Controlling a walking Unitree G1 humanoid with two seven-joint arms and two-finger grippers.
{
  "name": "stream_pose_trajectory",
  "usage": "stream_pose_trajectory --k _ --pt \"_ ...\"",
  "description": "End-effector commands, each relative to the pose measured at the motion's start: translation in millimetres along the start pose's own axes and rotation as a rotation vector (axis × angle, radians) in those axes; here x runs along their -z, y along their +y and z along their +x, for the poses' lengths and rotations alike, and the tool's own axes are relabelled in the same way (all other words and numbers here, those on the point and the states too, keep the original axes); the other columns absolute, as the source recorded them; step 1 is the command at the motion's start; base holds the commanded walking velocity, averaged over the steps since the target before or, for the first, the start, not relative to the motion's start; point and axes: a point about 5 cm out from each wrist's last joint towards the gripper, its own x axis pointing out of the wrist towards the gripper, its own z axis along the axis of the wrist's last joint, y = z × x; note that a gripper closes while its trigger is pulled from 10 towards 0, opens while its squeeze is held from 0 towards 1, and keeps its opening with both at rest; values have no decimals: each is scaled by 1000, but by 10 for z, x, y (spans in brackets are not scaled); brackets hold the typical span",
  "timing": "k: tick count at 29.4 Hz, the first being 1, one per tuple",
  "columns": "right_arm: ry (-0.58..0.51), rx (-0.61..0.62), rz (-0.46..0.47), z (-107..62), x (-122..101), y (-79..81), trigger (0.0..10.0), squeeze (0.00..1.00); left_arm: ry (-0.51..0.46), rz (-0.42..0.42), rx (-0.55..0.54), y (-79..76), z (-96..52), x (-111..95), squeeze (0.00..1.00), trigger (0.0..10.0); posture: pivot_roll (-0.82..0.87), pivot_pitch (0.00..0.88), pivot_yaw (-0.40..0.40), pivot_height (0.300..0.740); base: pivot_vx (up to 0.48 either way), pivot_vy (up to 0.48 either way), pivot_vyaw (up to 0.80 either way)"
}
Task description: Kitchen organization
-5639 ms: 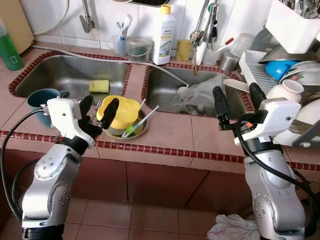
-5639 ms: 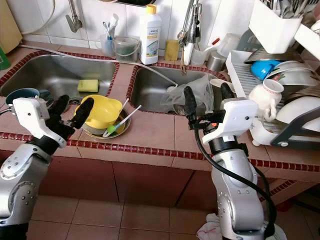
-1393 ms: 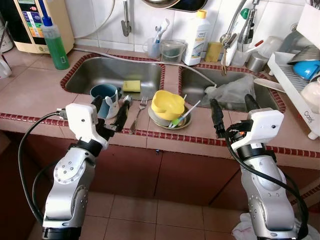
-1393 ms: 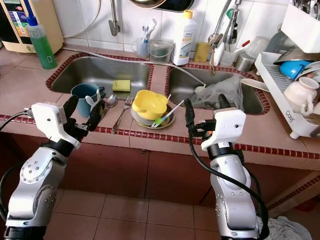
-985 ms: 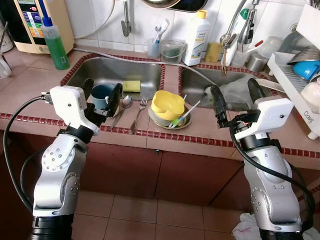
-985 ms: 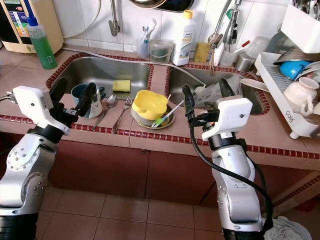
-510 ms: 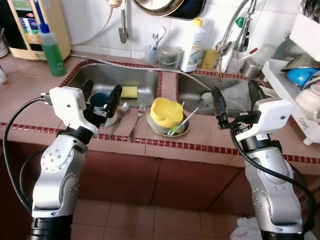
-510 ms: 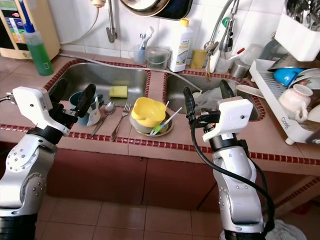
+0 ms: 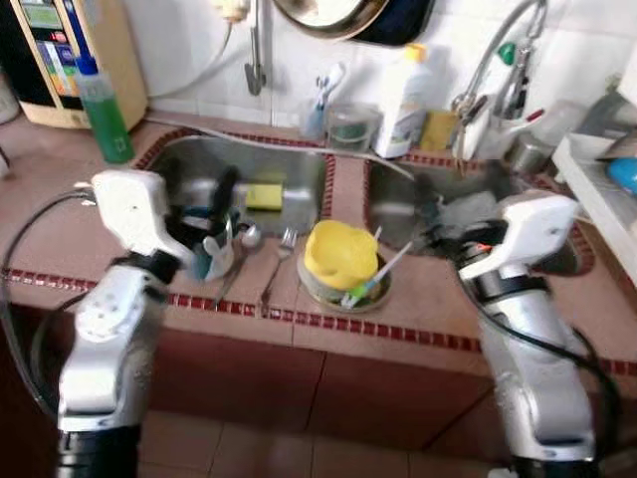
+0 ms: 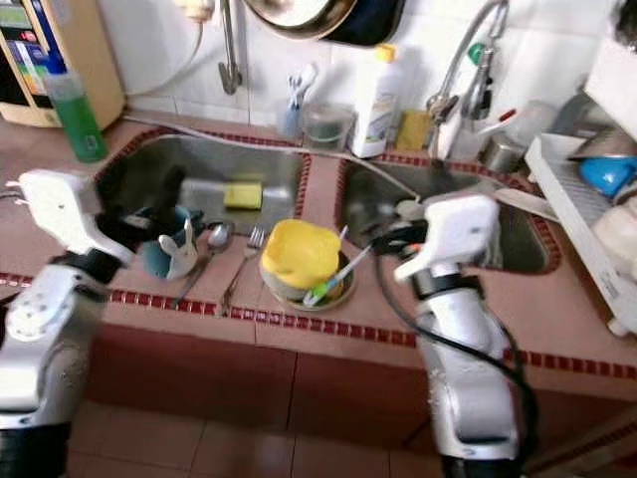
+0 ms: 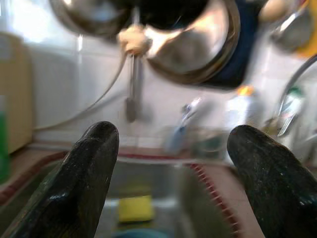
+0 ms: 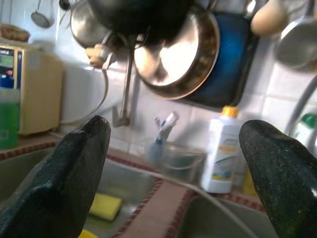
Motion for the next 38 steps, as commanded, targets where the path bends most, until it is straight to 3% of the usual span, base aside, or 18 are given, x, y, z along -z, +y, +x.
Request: stream_pose_trajectory --k 1,7,8,12,15,16,17,20,25,38 --pt "34 -6 24 -48 10 -41 10000 0 40 25 28 -51 69 1 0 10000 83 0 -59 731 0 0 0" --pt "142 -163 98 -190 127 112 10000 0 128 114 96 3 90 0 0 10000 78 0 -54 731 0 0 0" --pt "151 -183 106 -211 137 134 10000 1000 132 130 107 13 88 -7 0 10000 75 0 -51 731 0 0 0" --pt "188 -268 137 -286 163 212 10000 1000 149 178 149 21 79 -25 0 10000 73 0 -50 731 0 0 0" --pt "234 -317 108 -351 191 260 10000 1000 178 197 205 0 68 -43 0 10000 72 0 -49 731 0 0 0" --pt "246 -329 97 -365 203 272 10000 149 189 212 216 -8 67 -41 0 10000 72 0 -49 731 0 0 0" --pt "257 -342 89 -377 209 282 10000 0 200 221 224 -14 65 -38 0 10000 72 0 -47 731 0 0 0" --pt "321 -420 87 -443 253 355 10000 0 256 267 277 -77 71 18 0 10000 71 0 -45 731 0 0 0" --pt "349 -464 90 -496 261 393 10000 0 321 256 335 -141 75 110 0 10000 69 8 -43 731 0 0 0" --pt "372 -482 104 -557 234 494 10000 0 490 331 401 -249 52 360 0 10000 51 20 -18 731 0 0 0"
